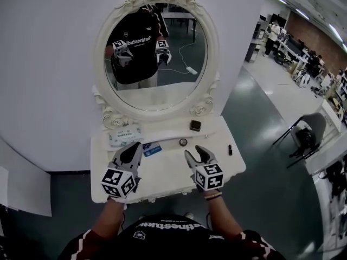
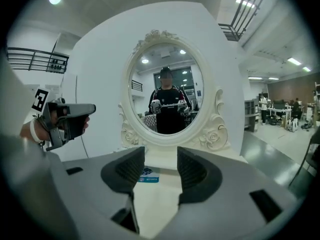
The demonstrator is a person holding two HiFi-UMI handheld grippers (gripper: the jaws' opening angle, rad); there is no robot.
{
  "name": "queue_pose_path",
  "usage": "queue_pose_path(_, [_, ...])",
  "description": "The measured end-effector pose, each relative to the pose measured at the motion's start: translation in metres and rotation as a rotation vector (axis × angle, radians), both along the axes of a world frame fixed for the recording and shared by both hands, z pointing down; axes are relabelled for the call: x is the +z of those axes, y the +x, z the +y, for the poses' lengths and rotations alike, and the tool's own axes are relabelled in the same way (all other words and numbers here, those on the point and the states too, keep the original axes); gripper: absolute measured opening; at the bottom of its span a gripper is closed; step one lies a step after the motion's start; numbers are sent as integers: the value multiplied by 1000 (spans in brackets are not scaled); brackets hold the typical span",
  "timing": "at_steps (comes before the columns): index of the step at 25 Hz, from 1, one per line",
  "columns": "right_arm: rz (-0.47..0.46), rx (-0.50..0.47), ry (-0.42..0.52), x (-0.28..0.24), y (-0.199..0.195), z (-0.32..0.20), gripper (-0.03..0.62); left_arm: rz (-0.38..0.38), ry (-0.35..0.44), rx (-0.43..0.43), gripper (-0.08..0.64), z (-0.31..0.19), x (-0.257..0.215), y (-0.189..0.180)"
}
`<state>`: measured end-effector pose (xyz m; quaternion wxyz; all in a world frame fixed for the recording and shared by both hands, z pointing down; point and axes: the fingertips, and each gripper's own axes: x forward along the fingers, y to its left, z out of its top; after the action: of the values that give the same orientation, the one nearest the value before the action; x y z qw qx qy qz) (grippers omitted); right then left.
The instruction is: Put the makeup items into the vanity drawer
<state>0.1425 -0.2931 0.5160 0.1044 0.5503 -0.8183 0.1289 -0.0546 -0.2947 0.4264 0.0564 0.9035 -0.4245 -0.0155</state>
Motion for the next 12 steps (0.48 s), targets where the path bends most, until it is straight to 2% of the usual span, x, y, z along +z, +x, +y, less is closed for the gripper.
queue_pose_path(12, [-16, -14, 144, -61, -6, 5, 170, -2, 30, -69, 6, 1, -13, -22])
